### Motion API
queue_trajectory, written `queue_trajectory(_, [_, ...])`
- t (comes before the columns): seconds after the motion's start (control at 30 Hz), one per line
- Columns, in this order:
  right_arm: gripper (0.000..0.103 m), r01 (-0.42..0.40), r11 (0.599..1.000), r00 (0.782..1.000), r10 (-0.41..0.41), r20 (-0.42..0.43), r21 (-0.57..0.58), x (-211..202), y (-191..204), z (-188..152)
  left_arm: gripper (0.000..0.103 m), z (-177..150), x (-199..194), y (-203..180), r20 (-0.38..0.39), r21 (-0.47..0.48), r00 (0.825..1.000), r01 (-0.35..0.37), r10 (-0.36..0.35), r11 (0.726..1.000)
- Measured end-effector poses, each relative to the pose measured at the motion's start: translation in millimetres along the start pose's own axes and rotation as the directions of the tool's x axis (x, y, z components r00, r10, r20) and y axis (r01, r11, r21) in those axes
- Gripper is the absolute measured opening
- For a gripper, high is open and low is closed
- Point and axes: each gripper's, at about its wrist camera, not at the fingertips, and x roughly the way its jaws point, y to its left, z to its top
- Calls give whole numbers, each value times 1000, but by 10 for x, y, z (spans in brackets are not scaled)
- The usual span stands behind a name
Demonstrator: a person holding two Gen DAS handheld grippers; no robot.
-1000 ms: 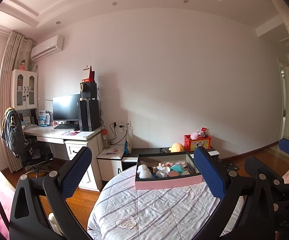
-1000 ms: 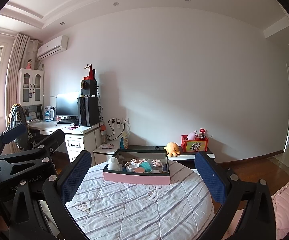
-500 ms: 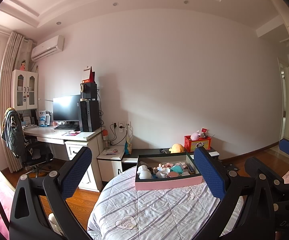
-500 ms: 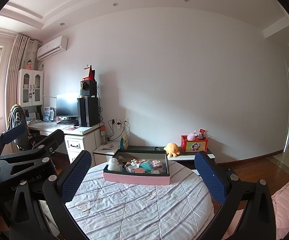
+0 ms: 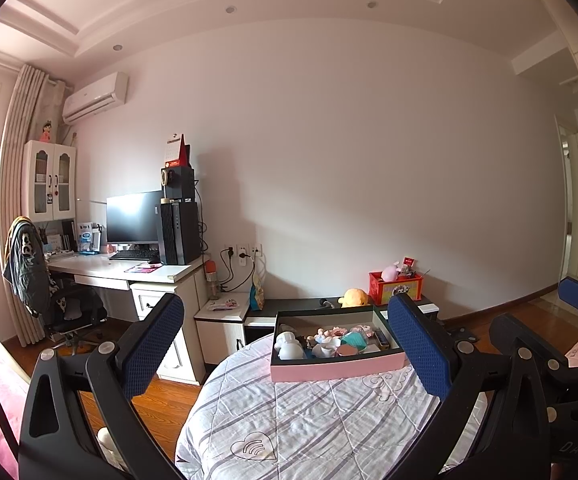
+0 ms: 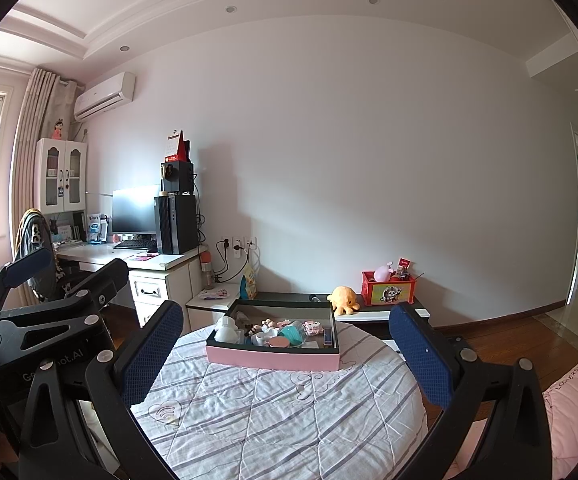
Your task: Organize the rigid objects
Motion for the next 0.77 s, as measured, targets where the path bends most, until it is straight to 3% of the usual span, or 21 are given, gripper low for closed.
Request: queue_trajectory(0.77, [103,5,1000,1000,-5,2,-1,27,0,22,103,27,16,1,6,-2,1000,5,-5,1000])
